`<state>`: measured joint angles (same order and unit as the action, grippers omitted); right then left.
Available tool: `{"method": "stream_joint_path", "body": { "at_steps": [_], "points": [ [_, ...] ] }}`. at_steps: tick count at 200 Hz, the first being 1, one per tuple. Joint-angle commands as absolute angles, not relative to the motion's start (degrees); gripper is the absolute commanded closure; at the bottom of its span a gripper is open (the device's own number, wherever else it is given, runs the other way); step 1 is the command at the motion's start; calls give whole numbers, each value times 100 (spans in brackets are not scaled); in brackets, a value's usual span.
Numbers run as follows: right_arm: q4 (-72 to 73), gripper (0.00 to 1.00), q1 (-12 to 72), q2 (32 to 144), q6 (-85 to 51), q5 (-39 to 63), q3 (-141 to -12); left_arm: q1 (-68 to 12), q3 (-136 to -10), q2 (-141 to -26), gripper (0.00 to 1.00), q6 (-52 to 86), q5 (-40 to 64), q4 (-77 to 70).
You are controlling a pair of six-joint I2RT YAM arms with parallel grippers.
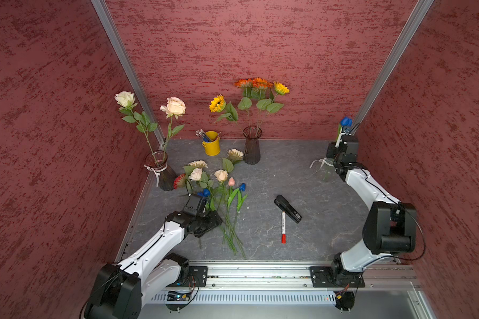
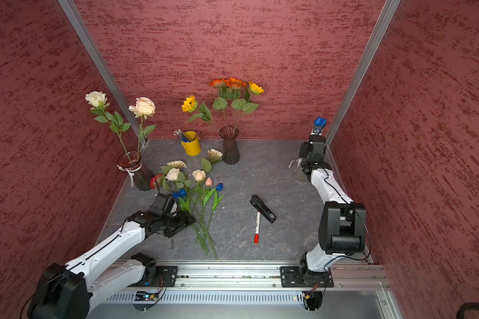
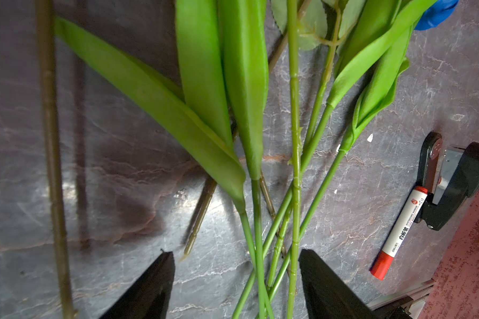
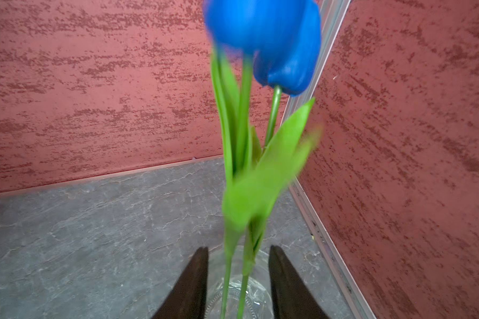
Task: Arrange the flowers in different vases according to their variety
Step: Insert the flower into the vase.
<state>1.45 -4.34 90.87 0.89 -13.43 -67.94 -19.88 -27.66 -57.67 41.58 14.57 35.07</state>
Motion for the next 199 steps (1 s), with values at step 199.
{"method": "stream_joint_path", "body": {
  "at_steps": [199],
  "points": [
    [-2567, 10, 3172, 6828, -1996, -728, -6165, -1934, -3405, -5320, 19, 4090, 1129, 4372]
  ]
}}
